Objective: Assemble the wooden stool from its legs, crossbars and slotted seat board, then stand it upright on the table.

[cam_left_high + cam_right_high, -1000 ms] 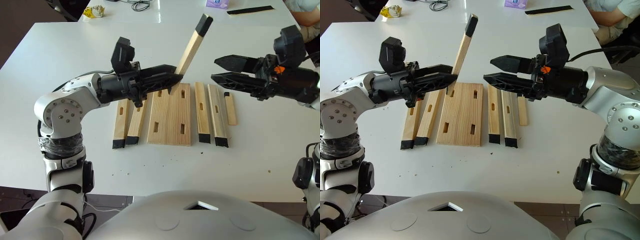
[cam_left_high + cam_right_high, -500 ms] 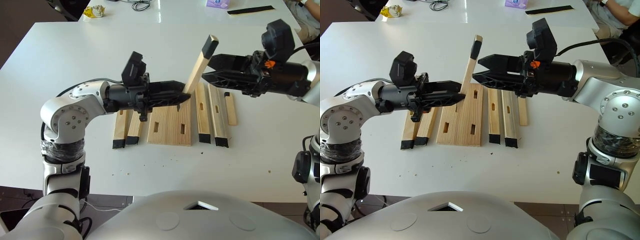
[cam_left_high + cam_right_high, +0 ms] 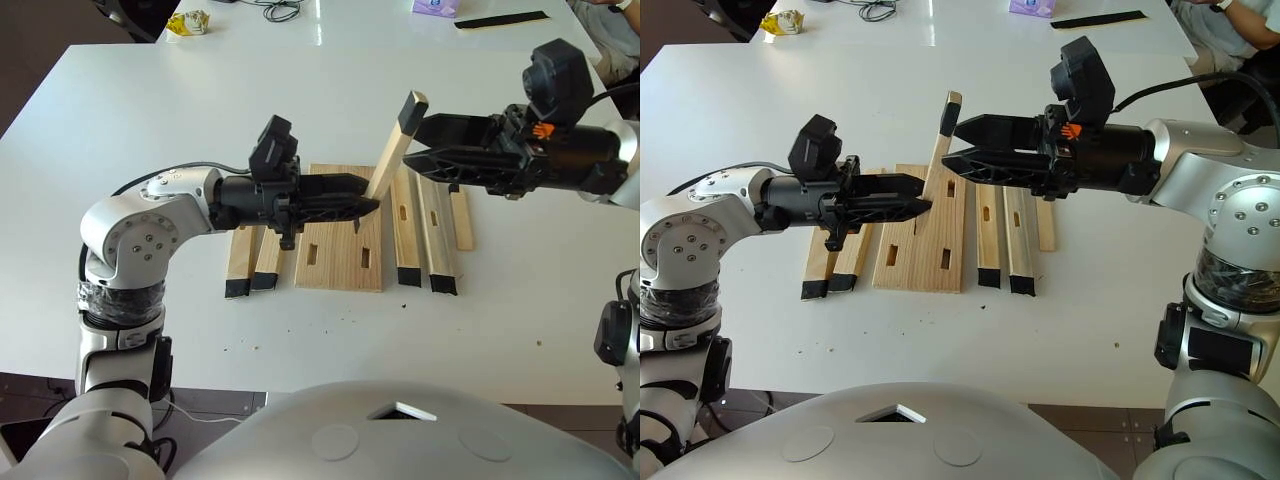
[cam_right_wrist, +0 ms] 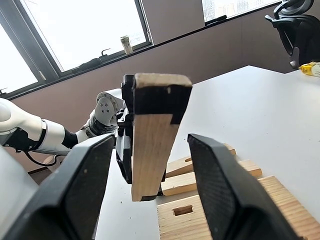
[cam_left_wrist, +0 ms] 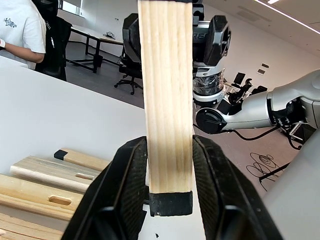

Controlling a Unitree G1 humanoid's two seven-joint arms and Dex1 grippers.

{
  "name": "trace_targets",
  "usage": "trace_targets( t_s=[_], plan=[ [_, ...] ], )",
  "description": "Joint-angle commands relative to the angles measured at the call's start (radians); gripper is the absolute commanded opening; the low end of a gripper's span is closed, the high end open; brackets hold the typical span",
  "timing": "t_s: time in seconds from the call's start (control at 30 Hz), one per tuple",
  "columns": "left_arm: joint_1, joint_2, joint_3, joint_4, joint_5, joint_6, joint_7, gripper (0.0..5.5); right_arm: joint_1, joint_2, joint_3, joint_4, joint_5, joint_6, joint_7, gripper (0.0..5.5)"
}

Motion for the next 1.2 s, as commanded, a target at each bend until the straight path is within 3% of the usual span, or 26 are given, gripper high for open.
trace_targets(
  t_s=[0.03,0.7,1.0,1.2],
  plan=[
    [0.002,0.019,-0.009,-0.015,0.006,-0.005,-0.008,1.32,-0.027,-0.014,0.030,0.005,-0.001,-0.001,0.009,2.73],
    [0.030,0.043,-0.042,-0.044,0.015,-0.015,-0.036,1.32,-0.037,-0.028,0.084,-0.005,-0.022,-0.015,0.041,2.73],
    [0.016,0.043,-0.042,-0.029,0.012,-0.025,-0.028,1.32,-0.038,-0.041,0.095,-0.011,-0.017,-0.006,0.062,1.38],
    [0.017,0.041,-0.041,-0.030,0.010,-0.026,-0.025,1.32,-0.041,-0.037,0.101,-0.020,-0.012,-0.007,0.056,1.34]
  ],
)
